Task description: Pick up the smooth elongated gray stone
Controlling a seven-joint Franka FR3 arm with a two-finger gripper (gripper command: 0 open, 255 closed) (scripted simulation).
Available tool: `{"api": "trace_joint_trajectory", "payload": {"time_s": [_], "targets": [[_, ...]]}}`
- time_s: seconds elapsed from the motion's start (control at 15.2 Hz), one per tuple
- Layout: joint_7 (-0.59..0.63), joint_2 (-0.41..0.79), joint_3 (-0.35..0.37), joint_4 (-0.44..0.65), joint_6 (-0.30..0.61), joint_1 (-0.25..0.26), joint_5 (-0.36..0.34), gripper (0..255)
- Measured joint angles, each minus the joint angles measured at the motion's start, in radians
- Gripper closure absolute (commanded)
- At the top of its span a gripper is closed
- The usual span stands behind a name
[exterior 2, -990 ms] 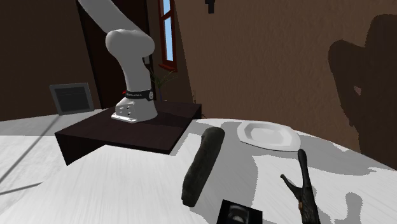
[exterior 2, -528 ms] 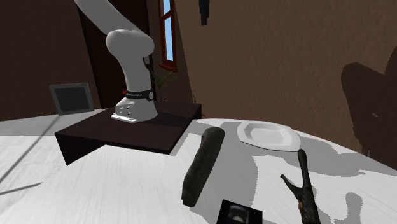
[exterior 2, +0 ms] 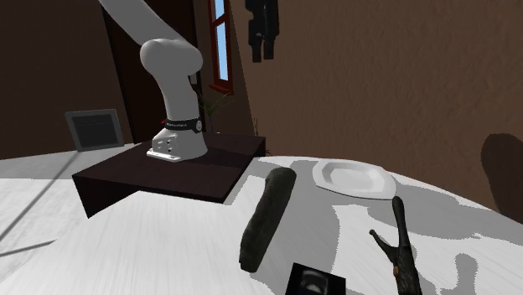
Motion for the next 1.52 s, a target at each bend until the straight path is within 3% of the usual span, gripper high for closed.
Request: {"api": "trace_joint_trajectory", "payload": {"time_s": [0.46, 0.86, 1.06, 1.25, 1.39, 1.52], "targets": [[-0.354, 0.166, -0.228, -0.028, 0.185, 0.045, -0.088, 0], [-0.691, 0.404, -0.442, 0.014, 0.365, 0.145, -0.069, 0], [-0.898, 0.566, -0.553, 0.053, 0.459, 0.229, 0.024, 0], [-1.177, 0.776, -0.627, 0.109, 0.539, 0.298, 0.226, 0], [-1.344, 0.896, -0.608, 0.153, 0.559, 0.283, 0.366, 0], [-1.406, 0.942, -0.584, 0.162, 0.576, 0.262, 0.423, 0]]}}
